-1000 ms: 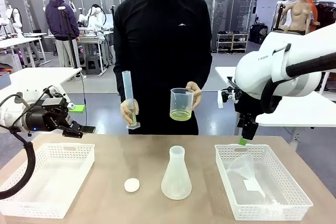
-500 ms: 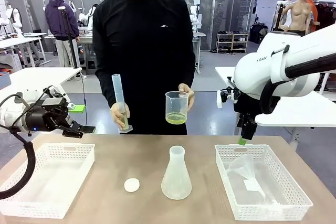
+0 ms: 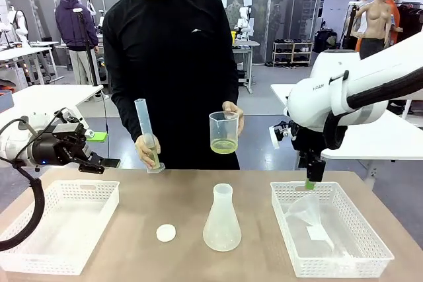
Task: Prepare the solutions needed for the experiment.
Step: Pick up the Plastic Funnel and insert it into the Big flask.
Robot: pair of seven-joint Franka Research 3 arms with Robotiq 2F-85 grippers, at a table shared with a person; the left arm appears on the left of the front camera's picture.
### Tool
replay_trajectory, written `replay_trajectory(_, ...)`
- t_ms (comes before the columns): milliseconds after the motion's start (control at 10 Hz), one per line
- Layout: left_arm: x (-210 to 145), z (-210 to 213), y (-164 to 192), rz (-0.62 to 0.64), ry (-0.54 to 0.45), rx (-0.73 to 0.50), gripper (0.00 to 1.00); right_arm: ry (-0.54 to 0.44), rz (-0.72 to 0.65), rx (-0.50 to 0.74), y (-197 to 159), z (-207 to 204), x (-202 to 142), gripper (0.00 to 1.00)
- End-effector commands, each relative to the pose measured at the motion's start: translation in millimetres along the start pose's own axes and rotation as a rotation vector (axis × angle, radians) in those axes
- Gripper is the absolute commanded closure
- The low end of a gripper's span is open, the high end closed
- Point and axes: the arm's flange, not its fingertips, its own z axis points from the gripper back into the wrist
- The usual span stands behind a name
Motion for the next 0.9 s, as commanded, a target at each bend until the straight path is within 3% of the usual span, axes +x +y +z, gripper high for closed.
replay_trajectory(0,-2,-1,-2,-0.002,-0.002,0.007,0.00,0.038,0.054,0.089,-17,-3,-2,0.00)
replay_trajectory(800,-2,-1,-2,-0.002,-0.002,0.007,0.00,0.025,0.116,0.319,-43,-50,-5,0.00)
